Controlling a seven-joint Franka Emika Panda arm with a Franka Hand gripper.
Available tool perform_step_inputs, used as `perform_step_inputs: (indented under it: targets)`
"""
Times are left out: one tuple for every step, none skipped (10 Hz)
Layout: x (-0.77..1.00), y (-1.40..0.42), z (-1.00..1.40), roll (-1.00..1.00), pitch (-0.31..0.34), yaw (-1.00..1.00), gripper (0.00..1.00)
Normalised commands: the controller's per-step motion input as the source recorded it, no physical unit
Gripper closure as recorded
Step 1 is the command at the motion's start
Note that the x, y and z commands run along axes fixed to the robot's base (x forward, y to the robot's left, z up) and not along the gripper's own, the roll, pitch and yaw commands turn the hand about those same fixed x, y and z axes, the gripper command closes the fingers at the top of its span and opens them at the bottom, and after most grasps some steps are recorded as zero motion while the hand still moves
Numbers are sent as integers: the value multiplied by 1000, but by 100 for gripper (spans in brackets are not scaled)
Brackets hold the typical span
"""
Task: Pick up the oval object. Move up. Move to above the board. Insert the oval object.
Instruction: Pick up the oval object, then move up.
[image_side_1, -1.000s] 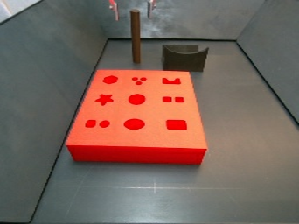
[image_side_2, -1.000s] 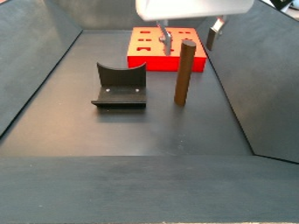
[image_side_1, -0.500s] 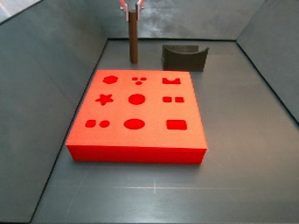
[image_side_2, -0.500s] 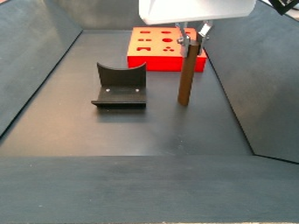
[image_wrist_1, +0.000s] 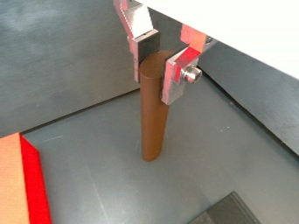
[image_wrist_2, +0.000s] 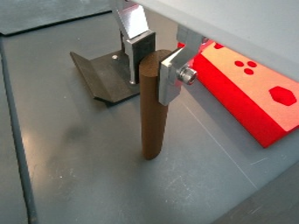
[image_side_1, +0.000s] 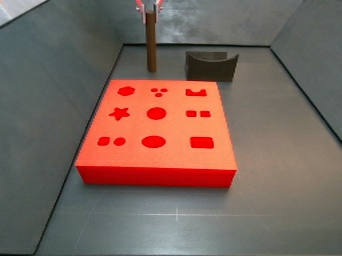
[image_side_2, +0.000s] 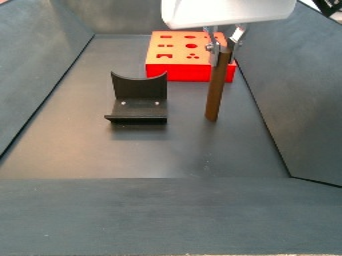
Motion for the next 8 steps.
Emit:
perform_step_inputs:
  targets:
    - [0, 0, 0, 0, 0, 0, 100]
    - [0, 0, 0, 0, 0, 0, 100]
    - [0, 0, 0, 0, 0, 0, 100]
    - [0, 0, 0, 0, 0, 0, 100]
    - [0, 0, 833, 0, 0, 0, 100]
    - [21, 40, 795, 6, -27, -2, 100]
    - [8, 37, 589, -2, 2, -6, 100]
    - [6, 30, 483, -6, 19, -9, 100]
